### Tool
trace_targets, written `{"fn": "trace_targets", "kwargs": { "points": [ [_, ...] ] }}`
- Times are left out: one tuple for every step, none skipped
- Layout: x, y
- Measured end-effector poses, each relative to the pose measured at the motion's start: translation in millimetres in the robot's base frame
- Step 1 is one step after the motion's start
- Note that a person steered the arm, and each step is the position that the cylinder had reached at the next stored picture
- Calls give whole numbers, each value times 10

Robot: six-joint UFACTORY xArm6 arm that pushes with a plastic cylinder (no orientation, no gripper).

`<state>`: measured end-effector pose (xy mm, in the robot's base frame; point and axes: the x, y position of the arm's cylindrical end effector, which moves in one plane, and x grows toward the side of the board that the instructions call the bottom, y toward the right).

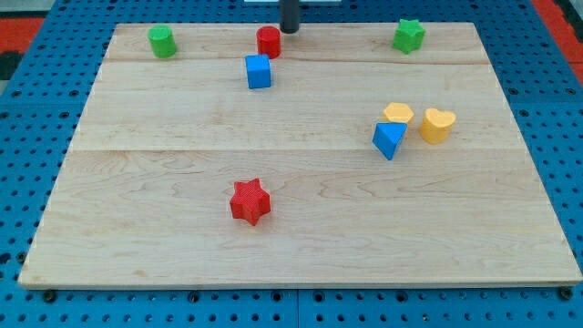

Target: Move the blue cube diagonal to the red star

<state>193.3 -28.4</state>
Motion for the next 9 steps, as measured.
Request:
{"fn": "trace_targets", "kwargs": {
  "points": [
    [354,-334],
    [966,-189],
    [1325,120],
    [1386,247],
    [1402,-393],
    [1705,-555],
    [1804,-546],
    [1763,-817],
    [1468,-1025]
  ]
}}
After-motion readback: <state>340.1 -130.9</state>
